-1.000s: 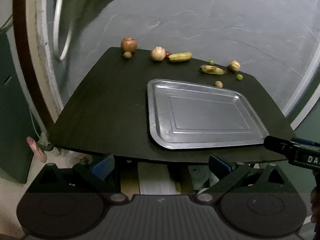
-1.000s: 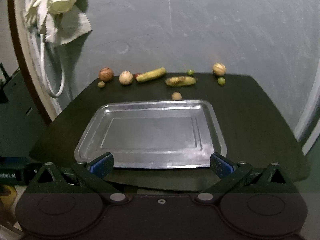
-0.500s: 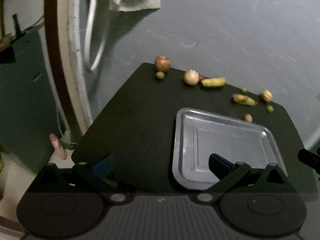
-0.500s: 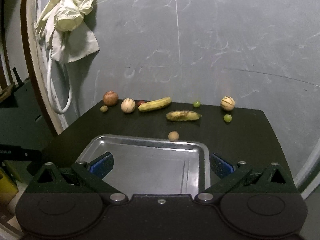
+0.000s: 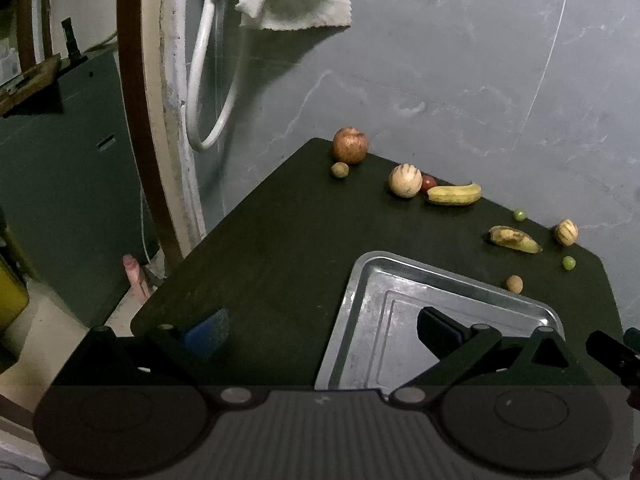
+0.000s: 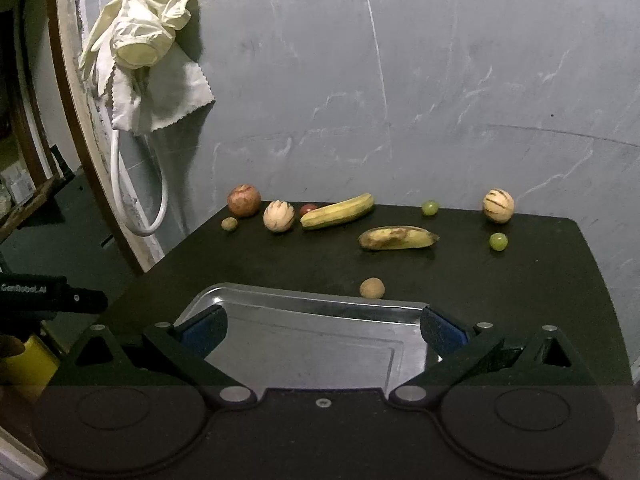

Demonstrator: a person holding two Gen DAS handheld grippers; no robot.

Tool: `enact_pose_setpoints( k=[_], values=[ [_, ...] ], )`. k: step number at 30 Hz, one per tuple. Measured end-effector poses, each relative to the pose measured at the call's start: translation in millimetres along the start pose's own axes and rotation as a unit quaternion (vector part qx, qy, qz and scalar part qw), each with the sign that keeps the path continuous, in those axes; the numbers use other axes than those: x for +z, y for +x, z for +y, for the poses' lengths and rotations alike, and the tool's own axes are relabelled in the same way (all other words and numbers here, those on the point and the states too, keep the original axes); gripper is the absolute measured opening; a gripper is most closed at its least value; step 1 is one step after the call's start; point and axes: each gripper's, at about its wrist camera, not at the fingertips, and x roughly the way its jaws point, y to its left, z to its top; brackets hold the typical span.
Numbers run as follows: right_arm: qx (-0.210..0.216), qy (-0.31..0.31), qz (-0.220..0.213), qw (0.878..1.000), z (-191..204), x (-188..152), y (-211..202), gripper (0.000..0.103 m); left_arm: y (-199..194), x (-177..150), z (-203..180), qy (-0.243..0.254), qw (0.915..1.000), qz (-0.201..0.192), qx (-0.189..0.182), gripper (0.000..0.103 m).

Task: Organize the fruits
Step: 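Reach the left tool to the small yellow-green fruit while the right tool reaches the striped melon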

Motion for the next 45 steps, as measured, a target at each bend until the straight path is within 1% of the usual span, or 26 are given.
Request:
enact_pose_setpoints(
  k=[4, 8, 12, 14, 18, 21, 24, 27, 30, 34, 37, 39, 41, 43, 45],
  values=[
    [-0.012, 0.010, 0.005, 1.000, 3, 2, 12, 0.102, 10, 10, -5, 0.017, 0.9998, 0.008, 0.003, 0.102],
    [-0.035, 0.017, 0.008, 0.999, 11, 5, 26, 0.102, 29, 25, -7, 0.038, 0.9991, 0.016, -0.008, 0.102],
    [-0.060, 0.017, 0.009, 0.998, 28, 16, 44, 0.102, 56, 44, -3, 0.063, 0.9972, 0.025, -0.034, 0.102],
    [-0.065, 0.013, 0.011, 0.998, 36, 22, 52, 0.102, 71, 58, 2, 0.077, 0.9954, 0.027, -0.048, 0.102],
    [-0.075, -0.003, 0.023, 0.997, 54, 42, 76, 0.102, 101, 82, 14, 0.099, 0.9921, 0.025, -0.073, 0.102],
    [-0.078, -0.006, 0.038, 0.996, 63, 63, 100, 0.102, 124, 98, 26, 0.123, 0.9881, 0.020, -0.090, 0.102],
    [-0.062, 0.007, 0.049, 0.997, 69, 85, 121, 0.102, 147, 117, 35, 0.152, 0.9828, 0.011, -0.105, 0.102],
    [-0.048, 0.020, 0.067, 0.996, 74, 104, 154, 0.102, 168, 134, 40, 0.185, 0.9746, 0.002, -0.126, 0.102],
    [-0.042, 0.028, 0.082, 0.995, 77, 116, 190, 0.102, 189, 146, 42, 0.209, 0.9689, -0.002, -0.132, 0.102],
    [-0.026, 0.042, 0.090, 0.995, 78, 123, 231, 0.098, 219, 150, 40, 0.232, 0.9628, -0.009, -0.139, 0.102],
    [-0.027, 0.049, 0.098, 0.994, 81, 123, 260, 0.091, 240, 150, 38, 0.258, 0.9551, -0.011, -0.146, 0.102],
    [-0.023, 0.065, 0.102, 0.992, 83, 123, 274, 0.089, 252, 150, 36, 0.275, 0.9495, -0.017, -0.151, 0.102],
    [-0.019, 0.070, 0.104, 0.992, 84, 124, 286, 0.087, 263, 151, 34, 0.290, 0.9440, -0.013, -0.157, 0.098],
    [-0.030, 0.061, 0.104, 0.992, 86, 125, 297, 0.084, 271, 152, 32, 0.298, 0.9404, -0.011, -0.164, 0.096],
    [-0.038, 0.052, 0.102, 0.993, 86, 126, 306, 0.082, 278, 154, 31, 0.307, 0.9363, -0.008, -0.170, 0.092]
  ],
)
